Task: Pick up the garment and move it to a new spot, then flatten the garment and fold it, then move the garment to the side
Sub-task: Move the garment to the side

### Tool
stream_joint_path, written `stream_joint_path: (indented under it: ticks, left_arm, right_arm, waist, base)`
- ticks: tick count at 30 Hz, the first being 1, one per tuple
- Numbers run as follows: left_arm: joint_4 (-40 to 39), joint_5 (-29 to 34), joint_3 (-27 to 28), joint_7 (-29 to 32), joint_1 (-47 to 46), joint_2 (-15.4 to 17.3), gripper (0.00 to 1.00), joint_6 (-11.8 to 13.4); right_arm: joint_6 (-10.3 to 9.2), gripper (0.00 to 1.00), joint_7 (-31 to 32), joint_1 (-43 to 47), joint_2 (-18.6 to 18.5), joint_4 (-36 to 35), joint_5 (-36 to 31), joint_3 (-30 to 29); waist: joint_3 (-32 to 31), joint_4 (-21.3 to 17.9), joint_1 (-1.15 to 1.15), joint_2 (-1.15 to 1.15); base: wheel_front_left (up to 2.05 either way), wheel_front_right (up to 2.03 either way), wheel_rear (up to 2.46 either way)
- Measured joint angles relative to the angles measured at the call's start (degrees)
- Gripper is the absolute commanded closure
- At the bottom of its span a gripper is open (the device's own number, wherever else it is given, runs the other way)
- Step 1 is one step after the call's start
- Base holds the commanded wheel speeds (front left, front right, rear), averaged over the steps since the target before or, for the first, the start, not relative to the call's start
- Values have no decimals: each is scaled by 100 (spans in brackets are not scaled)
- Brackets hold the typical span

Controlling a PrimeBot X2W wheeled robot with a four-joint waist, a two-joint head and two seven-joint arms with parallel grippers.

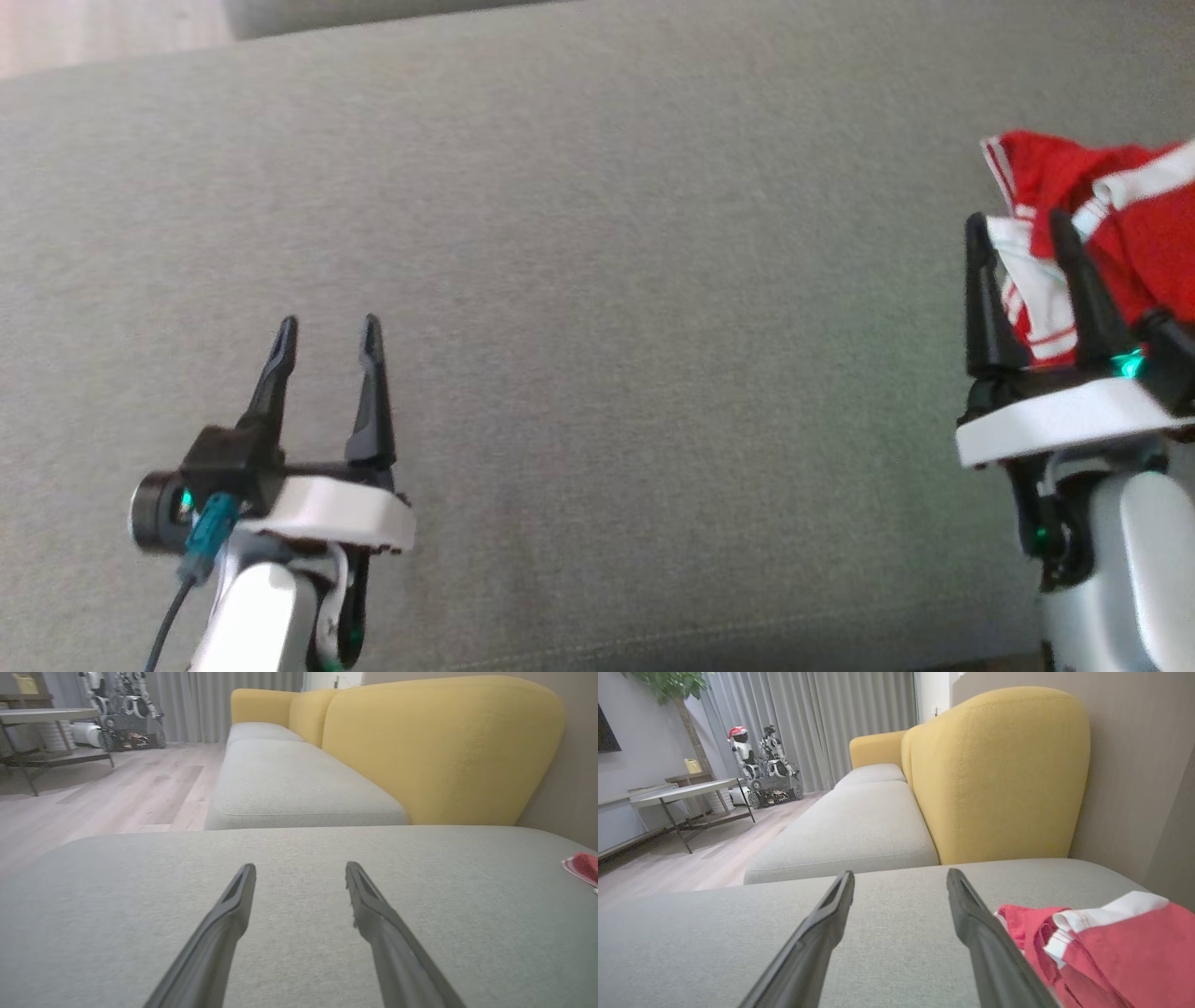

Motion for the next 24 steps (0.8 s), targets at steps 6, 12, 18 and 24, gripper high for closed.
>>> stream_joint_path:
  ticks: [6, 12, 18, 24]
  left_arm:
    - [-13, -58, 41, 0, 339, 67, 0, 43]
    - [-49, -118, 40, 9, 693, 152, 0, 45]
    - [-179, -118, 12, 92, 1022, 183, 0, 65]
    - [-288, -152, 8, 170, 1288, 246, 0, 121]
  right_arm:
    - [0, 0, 80, 276, 93, -62, -102, 204]
    - [0, 0, 155, 674, 102, -65, -157, 274]
    - [0, 0, 255, 1027, 120, -108, -230, 328]
    - [0, 0, 355, 1295, 133, -200, -269, 361]
  waist:
    - [-362, 274, 0, 0]
    - [-694, 390, 0, 0]
    - [-1008, 451, 0, 0]
    - [-1224, 473, 0, 0]
  base:
    - [0, 0, 0]
    - [0, 0, 0]
    - [0, 0, 0]
    - [0, 0, 0]
